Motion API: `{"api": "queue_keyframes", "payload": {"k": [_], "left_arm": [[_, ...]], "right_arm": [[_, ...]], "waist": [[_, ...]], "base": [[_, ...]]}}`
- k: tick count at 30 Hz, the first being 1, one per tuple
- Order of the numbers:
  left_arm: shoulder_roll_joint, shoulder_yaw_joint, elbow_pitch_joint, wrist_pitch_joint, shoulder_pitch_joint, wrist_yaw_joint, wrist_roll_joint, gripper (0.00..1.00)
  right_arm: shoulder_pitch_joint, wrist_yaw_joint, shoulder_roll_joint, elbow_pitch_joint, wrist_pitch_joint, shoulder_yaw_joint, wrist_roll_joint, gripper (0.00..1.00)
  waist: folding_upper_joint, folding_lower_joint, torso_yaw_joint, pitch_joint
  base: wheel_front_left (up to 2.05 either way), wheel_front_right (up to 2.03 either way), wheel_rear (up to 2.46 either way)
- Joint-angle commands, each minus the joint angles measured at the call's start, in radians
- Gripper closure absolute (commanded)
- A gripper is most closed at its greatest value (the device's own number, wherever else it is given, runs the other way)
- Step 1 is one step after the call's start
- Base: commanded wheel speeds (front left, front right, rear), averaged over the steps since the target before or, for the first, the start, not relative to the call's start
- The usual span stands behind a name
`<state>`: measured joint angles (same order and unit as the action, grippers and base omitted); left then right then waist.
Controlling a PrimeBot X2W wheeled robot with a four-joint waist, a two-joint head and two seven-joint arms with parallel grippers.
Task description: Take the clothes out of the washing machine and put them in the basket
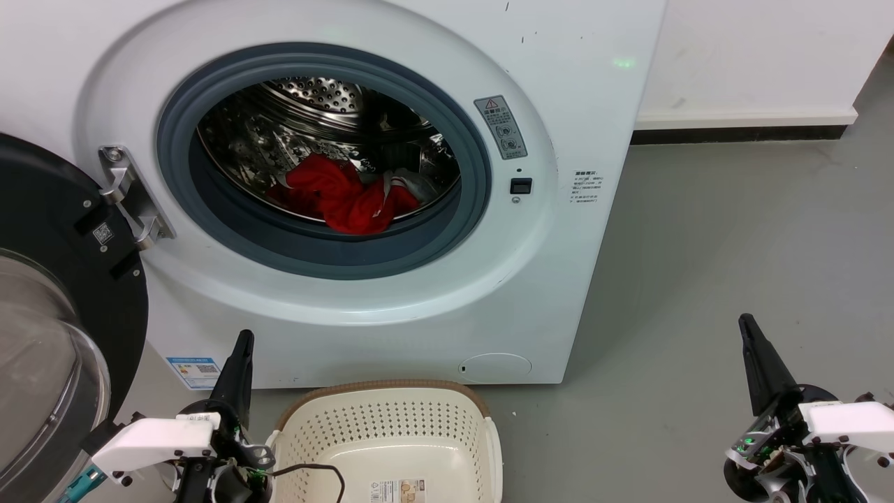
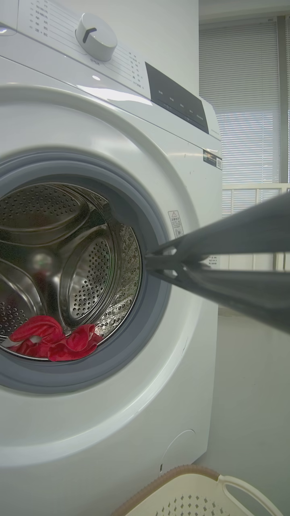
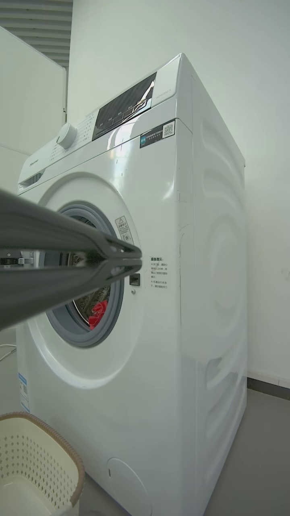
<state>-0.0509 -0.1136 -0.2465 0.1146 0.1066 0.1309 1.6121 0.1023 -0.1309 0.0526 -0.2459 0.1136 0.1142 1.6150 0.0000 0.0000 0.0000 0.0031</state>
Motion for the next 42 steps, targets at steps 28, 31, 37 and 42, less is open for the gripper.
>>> {"api": "queue_keyframes", "payload": {"k": [28,31,37,42], "left_arm": [[0.002,-0.003,0.001,0.001,0.005,0.003,0.002,1.0],[0.002,-0.003,0.001,0.001,0.005,0.003,0.002,1.0],[0.001,0.044,-0.005,-0.03,0.0,0.0,-0.008,0.0],[0.001,0.063,0.004,-0.05,0.003,0.0,-0.018,0.0]], "right_arm": [[0.014,0.0,-0.004,-0.001,0.0,-0.001,-0.004,1.0],[0.014,0.0,-0.004,-0.001,0.0,-0.001,-0.004,1.0],[-0.02,0.0,0.0,0.012,-0.029,-0.018,-0.015,0.0],[-0.031,0.0,0.0,0.026,-0.05,-0.029,-0.036,0.0]], "waist": [[0.0,0.0,0.0,0.0],[0.0,0.0,0.0,0.0],[0.0,0.0,0.001,0.0],[0.0,0.0,0.002,-0.001]], "base": [[0.0,0.0,0.0],[0.0,0.0,0.0],[0.0,0.0,0.0],[0.0,0.0,0.0]]}}
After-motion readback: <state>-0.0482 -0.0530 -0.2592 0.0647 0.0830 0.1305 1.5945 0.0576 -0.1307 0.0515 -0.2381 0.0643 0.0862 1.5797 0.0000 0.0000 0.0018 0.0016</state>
